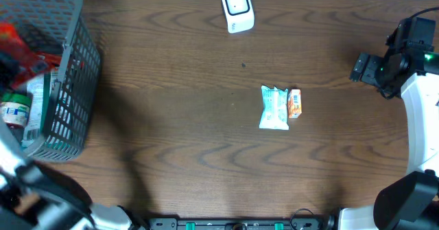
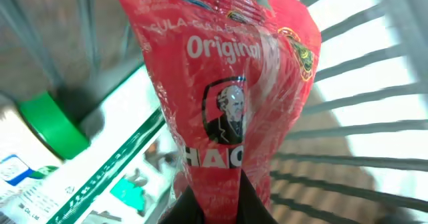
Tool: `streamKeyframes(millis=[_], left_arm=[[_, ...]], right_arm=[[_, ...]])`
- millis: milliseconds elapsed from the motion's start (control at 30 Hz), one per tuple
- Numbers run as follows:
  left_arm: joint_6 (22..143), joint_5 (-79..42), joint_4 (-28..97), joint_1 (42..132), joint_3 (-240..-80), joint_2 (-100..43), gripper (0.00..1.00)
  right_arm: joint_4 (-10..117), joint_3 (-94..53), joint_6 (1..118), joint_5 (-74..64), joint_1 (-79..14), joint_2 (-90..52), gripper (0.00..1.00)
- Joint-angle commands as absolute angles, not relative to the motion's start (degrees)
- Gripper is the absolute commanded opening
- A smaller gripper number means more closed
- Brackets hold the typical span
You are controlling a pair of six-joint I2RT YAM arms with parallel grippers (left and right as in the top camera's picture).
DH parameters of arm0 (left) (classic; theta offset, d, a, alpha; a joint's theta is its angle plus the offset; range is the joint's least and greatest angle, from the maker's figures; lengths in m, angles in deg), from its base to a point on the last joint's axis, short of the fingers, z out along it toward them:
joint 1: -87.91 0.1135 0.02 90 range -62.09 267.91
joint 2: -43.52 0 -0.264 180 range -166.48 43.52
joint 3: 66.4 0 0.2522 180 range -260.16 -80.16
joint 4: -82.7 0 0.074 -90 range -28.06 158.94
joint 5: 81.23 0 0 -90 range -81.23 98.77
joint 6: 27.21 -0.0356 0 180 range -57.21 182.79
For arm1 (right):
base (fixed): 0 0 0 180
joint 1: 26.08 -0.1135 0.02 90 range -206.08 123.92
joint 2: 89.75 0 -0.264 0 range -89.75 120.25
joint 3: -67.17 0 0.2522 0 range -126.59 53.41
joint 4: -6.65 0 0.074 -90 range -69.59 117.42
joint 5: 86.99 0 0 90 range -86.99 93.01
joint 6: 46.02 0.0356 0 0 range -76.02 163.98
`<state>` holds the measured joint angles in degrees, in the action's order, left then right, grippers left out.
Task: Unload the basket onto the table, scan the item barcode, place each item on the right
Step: 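Grasp the red Hacks snack bag with the left gripper and lift, then carry the red bag with the left gripper toward the scanner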
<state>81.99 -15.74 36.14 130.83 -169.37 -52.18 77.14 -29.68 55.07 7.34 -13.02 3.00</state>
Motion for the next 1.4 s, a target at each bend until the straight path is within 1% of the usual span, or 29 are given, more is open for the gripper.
streamKeyframes(millis=[0, 100, 267, 433, 533, 767, 1000, 1167, 1367], left_arm=[[84.57, -16.09, 36.71, 130.85, -169.76, -44.62, 0.07], [84.57, -16.13, 34.92, 130.41, -169.76, -39.44, 0.07], [84.53, -17.75, 26.2, 126.26, -169.76, -33.58, 0.07], [83.37, -17.8, 16.69, 115.86, -169.41, -32.4, 0.07], [83.0, -17.77, 15.49, 108.05, -167.42, -32.99, 0.07], [83.04, -17.55, 20.51, 89.21, -159.2, -38.06, 0.07], [83.04, -17.55, 28.93, 74.57, -154.35, -49.47, 0.07], [83.02, -17.55, 35.99, 67.68, -154.35, -58.59, 0.07], [83.61, -17.58, 44.34, 62.61, -154.35, -66.74, 0.07]], right_arm=[[77.17, -30.16, 55.05, 7.65, -13.0, 2.84, 0.99], [77.17, -30.16, 55.05, 7.63, -13.0, 2.84, 0.99], [77.19, -30.16, 55.05, 7.65, -13.0, 2.84, 0.99], [77.17, -30.16, 55.05, 7.65, -13.0, 2.84, 0.99], [77.17, -30.16, 55.05, 7.65, -13.0, 2.84, 0.99], [77.17, -30.16, 55.05, 7.65, -13.0, 2.84, 0.99], [77.17, -30.16, 55.05, 7.63, -13.0, 2.84, 0.99], [77.17, -30.16, 55.05, 7.65, -13.0, 2.84, 0.99], [77.17, -30.16, 55.05, 7.65, -13.0, 2.84, 0.99]])
